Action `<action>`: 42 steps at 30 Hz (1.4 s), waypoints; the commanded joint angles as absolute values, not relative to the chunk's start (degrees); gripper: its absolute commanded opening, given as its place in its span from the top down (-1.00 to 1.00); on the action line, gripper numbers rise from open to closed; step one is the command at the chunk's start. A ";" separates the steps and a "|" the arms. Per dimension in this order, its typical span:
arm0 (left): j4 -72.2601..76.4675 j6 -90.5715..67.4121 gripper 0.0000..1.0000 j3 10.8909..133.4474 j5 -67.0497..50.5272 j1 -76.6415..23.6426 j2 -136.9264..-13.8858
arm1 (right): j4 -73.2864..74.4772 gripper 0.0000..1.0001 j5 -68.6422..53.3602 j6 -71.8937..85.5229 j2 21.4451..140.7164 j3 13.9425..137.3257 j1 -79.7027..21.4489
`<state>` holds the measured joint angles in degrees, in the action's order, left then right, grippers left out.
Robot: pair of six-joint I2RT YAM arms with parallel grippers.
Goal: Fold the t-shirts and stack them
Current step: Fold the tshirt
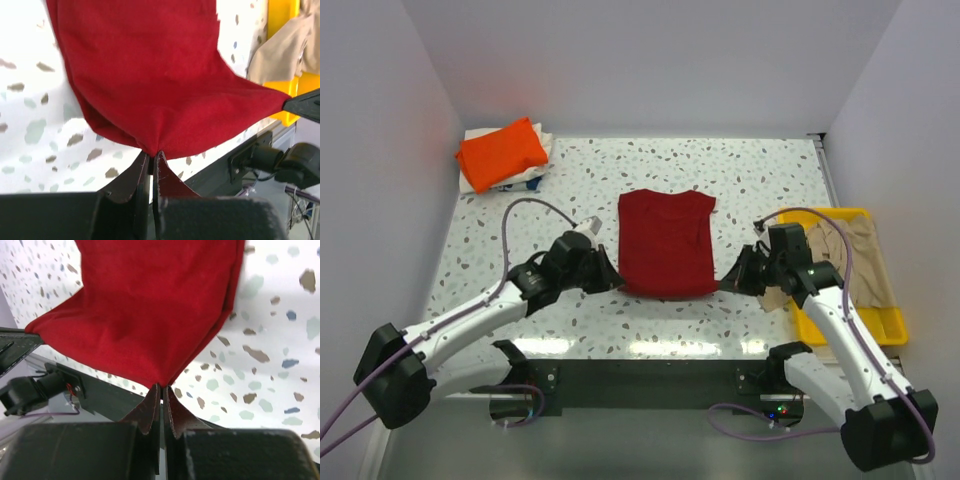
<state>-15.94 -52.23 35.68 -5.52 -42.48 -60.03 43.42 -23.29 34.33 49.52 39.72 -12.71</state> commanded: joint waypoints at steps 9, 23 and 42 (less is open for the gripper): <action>-14.94 -45.18 1.00 57.02 -12.73 -30.86 -77.42 | 34.02 1.00 -19.51 36.12 67.91 57.73 -12.22; -4.75 -47.11 1.00 72.59 -22.32 -22.68 -100.27 | 24.17 1.00 -20.83 38.67 91.47 72.23 -6.77; -1.23 -49.48 1.00 91.22 -27.51 -16.26 -116.45 | 23.20 1.00 -23.47 42.98 109.77 93.85 -5.89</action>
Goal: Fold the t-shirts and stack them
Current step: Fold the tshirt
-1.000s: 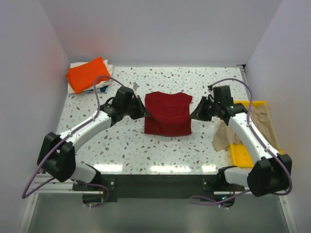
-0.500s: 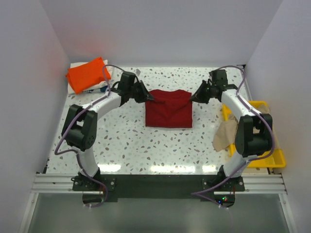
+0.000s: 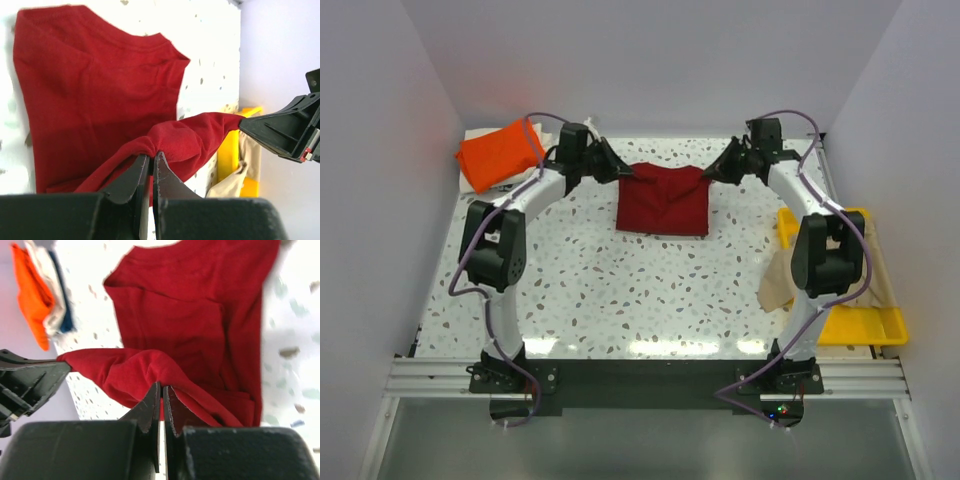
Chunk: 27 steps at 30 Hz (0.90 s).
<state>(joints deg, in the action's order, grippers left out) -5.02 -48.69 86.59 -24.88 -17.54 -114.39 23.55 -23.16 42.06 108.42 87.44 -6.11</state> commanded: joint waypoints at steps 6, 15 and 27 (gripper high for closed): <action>-0.97 -50.27 1.00 95.89 -29.79 -16.00 -124.61 | 23.73 1.00 -23.90 43.85 117.59 99.23 -5.80; 6.67 -52.99 1.00 90.28 -27.34 -16.17 -130.70 | 18.38 1.00 -21.97 43.86 125.42 95.28 -5.89; 15.47 -59.06 1.00 59.61 -20.83 -19.86 -115.68 | 5.37 1.00 -19.51 48.25 111.29 61.99 -6.77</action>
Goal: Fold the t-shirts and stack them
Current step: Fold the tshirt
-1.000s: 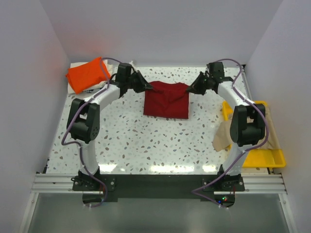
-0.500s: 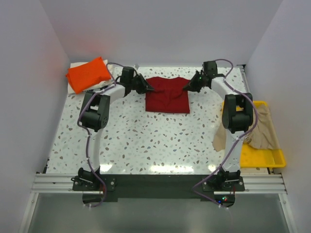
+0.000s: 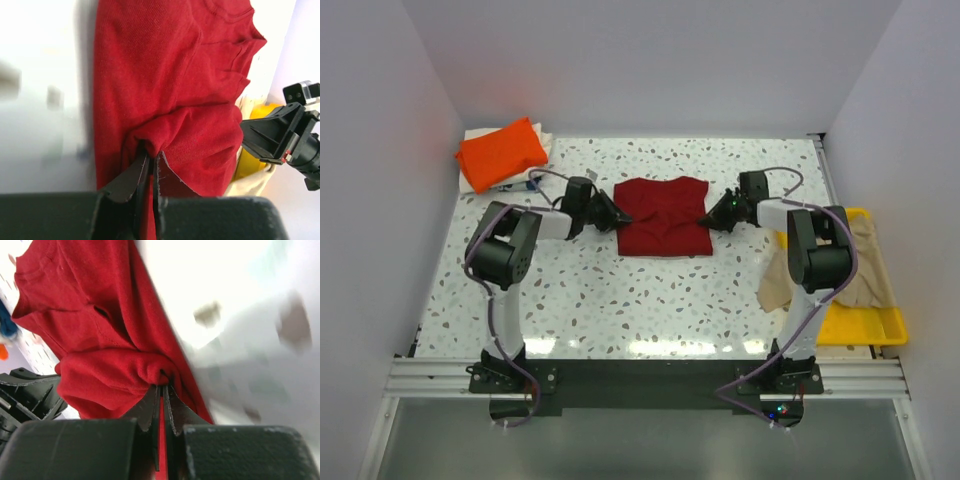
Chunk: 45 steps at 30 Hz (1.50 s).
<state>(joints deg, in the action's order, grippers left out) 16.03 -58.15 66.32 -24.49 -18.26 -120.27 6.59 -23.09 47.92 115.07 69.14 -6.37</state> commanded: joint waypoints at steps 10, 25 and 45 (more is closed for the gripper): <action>15.56 -60.02 1.00 32.38 -16.61 -28.55 -91.27 | 6.84 1.00 -22.41 45.80 84.49 34.56 -7.12; -10.89 -55.55 1.00 32.68 -14.76 -29.71 -63.37 | 35.95 1.00 -18.46 37.79 51.51 44.47 -7.12; -14.68 -56.77 1.00 39.73 -16.52 -29.62 -63.63 | 34.10 1.00 -18.28 36.83 60.03 56.07 -7.12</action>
